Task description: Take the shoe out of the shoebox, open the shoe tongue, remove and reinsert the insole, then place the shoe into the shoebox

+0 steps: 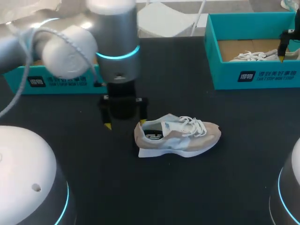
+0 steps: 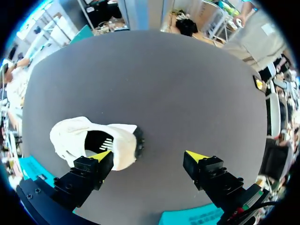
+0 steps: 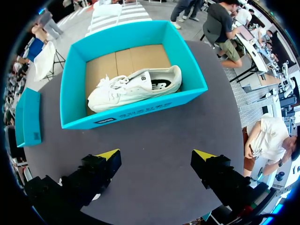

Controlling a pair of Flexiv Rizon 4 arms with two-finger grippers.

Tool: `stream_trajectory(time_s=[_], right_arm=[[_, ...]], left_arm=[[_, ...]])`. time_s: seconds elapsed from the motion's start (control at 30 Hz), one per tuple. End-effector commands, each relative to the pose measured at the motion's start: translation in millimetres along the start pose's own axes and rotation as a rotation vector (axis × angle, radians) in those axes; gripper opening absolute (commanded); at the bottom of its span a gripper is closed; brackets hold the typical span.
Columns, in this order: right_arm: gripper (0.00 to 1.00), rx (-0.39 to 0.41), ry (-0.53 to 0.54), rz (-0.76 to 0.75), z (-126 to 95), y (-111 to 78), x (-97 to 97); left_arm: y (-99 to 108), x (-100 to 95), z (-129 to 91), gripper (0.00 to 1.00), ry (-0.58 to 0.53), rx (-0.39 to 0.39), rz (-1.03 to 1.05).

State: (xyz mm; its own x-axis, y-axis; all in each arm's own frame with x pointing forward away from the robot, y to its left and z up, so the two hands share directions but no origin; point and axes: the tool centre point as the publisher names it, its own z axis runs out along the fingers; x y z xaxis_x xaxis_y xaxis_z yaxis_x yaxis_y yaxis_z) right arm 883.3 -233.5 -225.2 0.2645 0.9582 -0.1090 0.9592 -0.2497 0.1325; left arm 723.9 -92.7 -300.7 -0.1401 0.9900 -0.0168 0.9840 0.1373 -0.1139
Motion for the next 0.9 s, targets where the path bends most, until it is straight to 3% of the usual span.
stream_trajectory(time_s=[0.03,0.47,0.67,0.8,0.9], right_arm=[[1.0,0.0,0.0,0.001,0.4,0.1,0.4],[1.0,0.0,0.0,0.001,0.4,0.1,0.4],[1.0,0.0,0.0,0.001,0.4,0.1,0.4],[1.0,0.0,0.0,0.001,0.4,0.1,0.4],[1.0,0.0,0.0,0.001,0.4,0.1,0.4]], left_arm=[[1.3,38.4,1.3,1.0,-0.51,0.134,-0.176],[1.3,38.4,1.3,1.0,-0.51,0.134,-0.176],[9.6,52.7,8.8,1.0,-0.641,0.353,-0.479],[13.5,60.3,12.8,1.0,-0.711,0.412,-0.617],[15.1,64.5,16.4,1.0,-0.802,0.533,-0.763]])
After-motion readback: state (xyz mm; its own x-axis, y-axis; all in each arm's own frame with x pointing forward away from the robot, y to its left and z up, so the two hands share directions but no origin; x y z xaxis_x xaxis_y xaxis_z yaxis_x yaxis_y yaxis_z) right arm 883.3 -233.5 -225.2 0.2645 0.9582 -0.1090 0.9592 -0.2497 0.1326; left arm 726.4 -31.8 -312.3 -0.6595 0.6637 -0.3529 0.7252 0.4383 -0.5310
